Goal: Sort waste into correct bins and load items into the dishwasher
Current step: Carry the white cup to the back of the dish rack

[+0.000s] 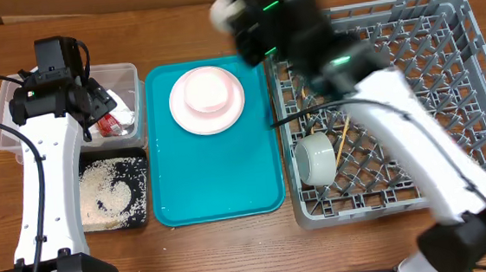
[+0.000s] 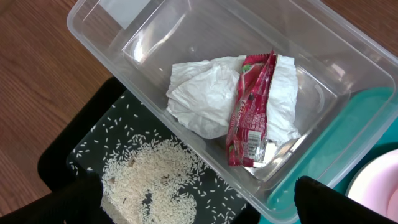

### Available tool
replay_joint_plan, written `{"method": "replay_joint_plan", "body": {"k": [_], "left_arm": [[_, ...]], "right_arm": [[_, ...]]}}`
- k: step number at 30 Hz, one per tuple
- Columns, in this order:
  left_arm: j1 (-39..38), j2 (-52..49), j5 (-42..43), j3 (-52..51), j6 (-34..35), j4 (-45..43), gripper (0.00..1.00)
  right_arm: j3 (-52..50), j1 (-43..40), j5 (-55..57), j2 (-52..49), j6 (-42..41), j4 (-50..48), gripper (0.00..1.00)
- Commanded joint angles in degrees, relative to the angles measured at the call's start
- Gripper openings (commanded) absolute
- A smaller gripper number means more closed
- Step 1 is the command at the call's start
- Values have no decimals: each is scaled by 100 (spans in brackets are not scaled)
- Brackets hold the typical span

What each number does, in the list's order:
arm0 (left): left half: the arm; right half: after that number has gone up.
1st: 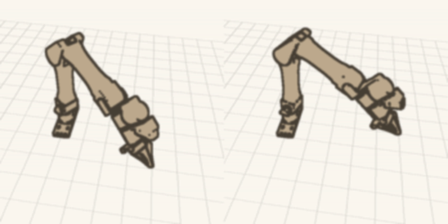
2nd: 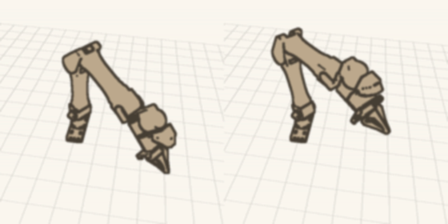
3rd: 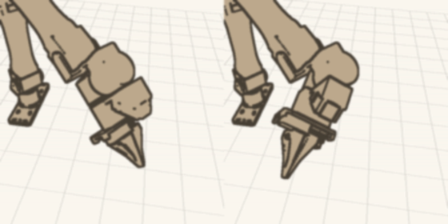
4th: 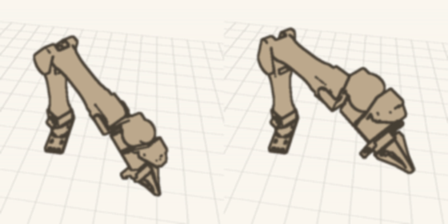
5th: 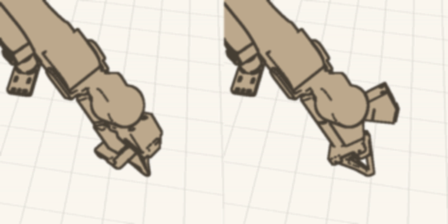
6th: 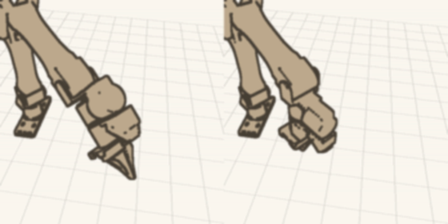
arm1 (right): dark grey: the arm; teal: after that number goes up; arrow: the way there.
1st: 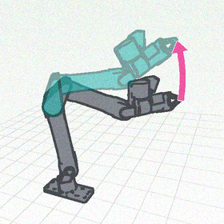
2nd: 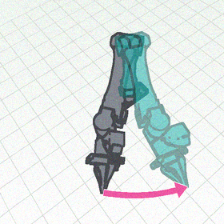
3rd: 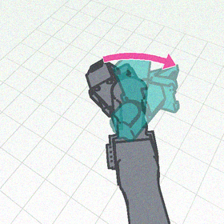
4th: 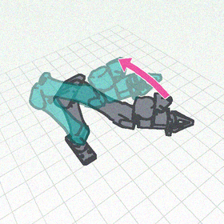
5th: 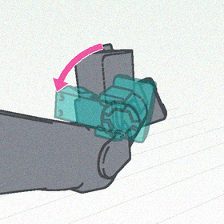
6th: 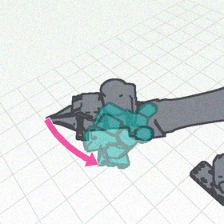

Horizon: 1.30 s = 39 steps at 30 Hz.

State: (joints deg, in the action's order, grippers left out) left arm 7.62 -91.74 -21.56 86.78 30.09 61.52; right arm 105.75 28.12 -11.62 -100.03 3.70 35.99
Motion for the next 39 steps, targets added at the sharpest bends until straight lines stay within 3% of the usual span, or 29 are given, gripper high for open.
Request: {"method": "replay_joint_plan", "body": {"k": [1, 6, 12, 22, 39], "left_arm": [[20, 87, 46, 136, 81, -7, 100], [20, 90, 46, 136, 81, -7, 100], [20, 90, 46, 136, 81, -7, 100], [20, 90, 46, 136, 81, -7, 100], [20, 90, 46, 136, 81, -7, 100]], "right_arm": [[39, -927, -2476, -9, -313, 57, 4], [39, -2282, -5209, -424, -546, 9, 4], [39, -2889, -6467, -1163, -542, -24, 4], [39, -2876, -6649, -2433, -542, -411, 4], [33, -3104, -6492, -3038, -367, -411, 4]]}}
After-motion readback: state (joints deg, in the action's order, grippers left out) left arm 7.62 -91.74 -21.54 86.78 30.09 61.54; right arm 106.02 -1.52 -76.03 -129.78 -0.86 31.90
